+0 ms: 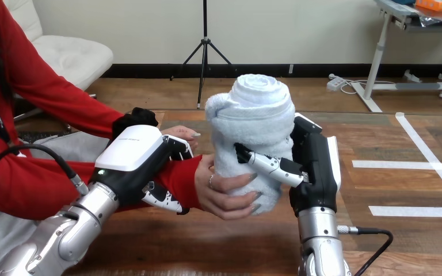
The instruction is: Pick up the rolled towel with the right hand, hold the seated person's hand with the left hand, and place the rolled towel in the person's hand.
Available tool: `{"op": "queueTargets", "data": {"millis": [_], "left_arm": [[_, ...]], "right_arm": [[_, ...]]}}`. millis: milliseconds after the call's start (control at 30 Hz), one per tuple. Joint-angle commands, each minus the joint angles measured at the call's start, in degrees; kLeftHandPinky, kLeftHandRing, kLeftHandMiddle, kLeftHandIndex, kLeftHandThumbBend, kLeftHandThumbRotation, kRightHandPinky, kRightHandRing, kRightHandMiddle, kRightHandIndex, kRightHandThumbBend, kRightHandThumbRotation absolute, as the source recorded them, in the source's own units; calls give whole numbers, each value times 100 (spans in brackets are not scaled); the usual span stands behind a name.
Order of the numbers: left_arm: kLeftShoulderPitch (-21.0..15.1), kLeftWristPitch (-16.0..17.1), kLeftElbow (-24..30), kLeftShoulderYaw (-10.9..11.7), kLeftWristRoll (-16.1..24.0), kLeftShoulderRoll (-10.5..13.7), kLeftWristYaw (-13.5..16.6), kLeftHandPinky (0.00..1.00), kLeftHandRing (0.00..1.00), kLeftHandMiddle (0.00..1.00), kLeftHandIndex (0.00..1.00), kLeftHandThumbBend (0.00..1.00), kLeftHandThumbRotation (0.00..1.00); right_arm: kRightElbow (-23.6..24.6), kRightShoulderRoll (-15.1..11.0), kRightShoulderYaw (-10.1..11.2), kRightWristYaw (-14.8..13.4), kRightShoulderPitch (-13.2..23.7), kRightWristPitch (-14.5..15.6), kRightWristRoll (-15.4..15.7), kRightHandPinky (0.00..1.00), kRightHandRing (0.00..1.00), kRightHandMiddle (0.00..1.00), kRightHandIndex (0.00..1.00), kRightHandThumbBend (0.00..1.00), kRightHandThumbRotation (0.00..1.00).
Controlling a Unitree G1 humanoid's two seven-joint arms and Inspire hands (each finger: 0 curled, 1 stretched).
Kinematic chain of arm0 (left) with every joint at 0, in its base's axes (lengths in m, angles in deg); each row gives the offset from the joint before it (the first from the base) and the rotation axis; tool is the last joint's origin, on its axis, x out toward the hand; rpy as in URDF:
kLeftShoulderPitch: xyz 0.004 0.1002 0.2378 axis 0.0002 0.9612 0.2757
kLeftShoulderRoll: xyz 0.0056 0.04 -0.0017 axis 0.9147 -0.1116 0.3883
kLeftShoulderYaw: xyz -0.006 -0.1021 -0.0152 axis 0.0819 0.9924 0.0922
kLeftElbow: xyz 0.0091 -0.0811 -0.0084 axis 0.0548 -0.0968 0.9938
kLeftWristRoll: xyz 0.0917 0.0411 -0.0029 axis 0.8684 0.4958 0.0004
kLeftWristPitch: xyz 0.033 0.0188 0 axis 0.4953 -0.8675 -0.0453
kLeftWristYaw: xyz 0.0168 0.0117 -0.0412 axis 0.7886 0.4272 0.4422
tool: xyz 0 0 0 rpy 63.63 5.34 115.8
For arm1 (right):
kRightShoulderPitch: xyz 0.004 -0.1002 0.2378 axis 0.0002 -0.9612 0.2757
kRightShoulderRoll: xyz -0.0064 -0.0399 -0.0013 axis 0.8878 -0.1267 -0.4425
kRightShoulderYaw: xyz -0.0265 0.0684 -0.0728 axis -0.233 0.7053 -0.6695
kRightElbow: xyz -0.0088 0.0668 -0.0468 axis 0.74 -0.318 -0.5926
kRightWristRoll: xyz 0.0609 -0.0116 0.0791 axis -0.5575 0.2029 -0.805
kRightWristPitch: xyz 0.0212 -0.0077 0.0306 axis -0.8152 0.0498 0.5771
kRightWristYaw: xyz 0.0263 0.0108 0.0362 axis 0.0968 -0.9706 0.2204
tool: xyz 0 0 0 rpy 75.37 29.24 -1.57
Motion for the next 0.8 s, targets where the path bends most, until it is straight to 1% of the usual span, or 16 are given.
{"op": "queueTargets", "data": {"millis": [0,67,267,300,467,567,600,767], "left_arm": [[-534,33,102,199,-128,-71,180,41,44,49,49,85,6],[-527,36,109,201,-129,-65,182,41,44,49,49,85,6],[-500,46,131,210,-138,-54,180,42,46,50,50,85,8],[-498,52,130,209,-137,-51,184,43,47,51,52,86,11],[-472,50,168,211,-130,-36,180,45,49,53,54,88,16],[-460,45,192,207,-119,-24,169,48,51,55,56,90,20],[-456,40,204,205,-115,-18,159,50,54,57,59,92,23],[-434,48,242,193,-99,16,127,54,58,62,64,95,28]], "right_arm": [[-79,462,38,-32,379,-83,51,30,34,44,45,85,0],[-78,454,44,-51,384,-50,68,30,35,45,45,86,1],[-28,427,44,-103,383,83,102,36,43,52,51,89,7],[-30,421,44,-105,386,90,105,39,47,55,53,91,10],[-21,404,57,-66,394,135,57,45,53,59,58,92,14],[-11,392,69,-47,397,161,35,49,57,62,62,93,17],[-3,387,70,-48,396,169,36,51,59,65,65,93,19],[13,372,101,30,397,208,-45,55,63,68,69,94,22]]}}
